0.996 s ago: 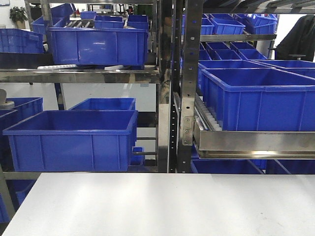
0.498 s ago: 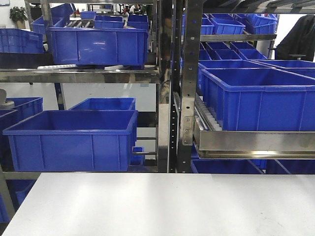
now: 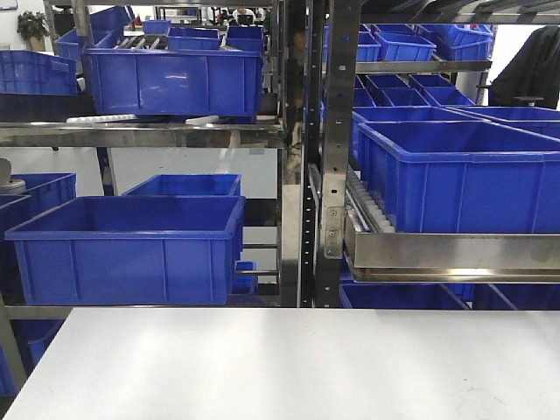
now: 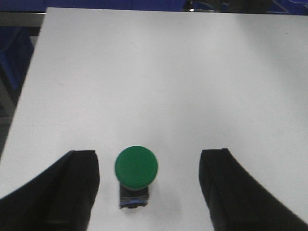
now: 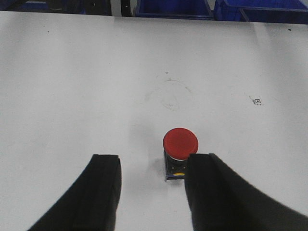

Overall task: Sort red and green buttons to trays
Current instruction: 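Grasp the green-capped button with the left gripper and the red-capped button with the right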

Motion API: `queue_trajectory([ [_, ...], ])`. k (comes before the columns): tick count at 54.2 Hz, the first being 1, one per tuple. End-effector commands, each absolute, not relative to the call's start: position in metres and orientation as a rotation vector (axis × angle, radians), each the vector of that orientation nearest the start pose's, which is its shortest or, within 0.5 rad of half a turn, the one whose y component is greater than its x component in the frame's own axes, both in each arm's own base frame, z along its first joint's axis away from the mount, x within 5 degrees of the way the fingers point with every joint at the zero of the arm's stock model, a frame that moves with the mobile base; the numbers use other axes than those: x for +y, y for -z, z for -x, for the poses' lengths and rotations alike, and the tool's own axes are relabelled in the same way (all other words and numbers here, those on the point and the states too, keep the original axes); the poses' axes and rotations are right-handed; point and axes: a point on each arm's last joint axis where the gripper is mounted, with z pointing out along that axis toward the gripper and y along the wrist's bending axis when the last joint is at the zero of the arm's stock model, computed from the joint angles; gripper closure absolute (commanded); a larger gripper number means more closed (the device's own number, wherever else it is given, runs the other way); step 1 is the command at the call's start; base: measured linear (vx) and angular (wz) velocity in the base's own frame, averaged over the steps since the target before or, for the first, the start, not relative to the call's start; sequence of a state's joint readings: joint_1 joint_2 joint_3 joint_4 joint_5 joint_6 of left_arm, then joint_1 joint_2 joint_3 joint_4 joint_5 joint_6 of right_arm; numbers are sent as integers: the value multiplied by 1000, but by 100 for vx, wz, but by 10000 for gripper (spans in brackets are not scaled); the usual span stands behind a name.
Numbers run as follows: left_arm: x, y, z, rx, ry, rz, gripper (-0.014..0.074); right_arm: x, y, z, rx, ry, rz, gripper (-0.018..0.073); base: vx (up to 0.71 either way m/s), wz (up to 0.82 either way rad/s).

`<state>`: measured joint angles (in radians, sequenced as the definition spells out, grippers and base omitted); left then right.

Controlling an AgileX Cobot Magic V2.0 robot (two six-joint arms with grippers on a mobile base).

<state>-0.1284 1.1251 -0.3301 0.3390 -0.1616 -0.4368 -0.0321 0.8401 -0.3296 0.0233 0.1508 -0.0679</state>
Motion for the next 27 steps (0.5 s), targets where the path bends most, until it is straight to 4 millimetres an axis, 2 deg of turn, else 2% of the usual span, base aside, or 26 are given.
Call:
queue_trajectory([
  [1,-38,-209,-206,2040,261,-71,16,-5,-243,-163,2035,46,19,157,0,0],
  [10,-40,-194,-217,2097,231,-128,16,-5,-243,-163,2035,31,-3,157,0,0],
  [27,-44,-197,-256,2099,190,-161,16,-4,-243,-163,2035,19,-19,157,0,0],
])
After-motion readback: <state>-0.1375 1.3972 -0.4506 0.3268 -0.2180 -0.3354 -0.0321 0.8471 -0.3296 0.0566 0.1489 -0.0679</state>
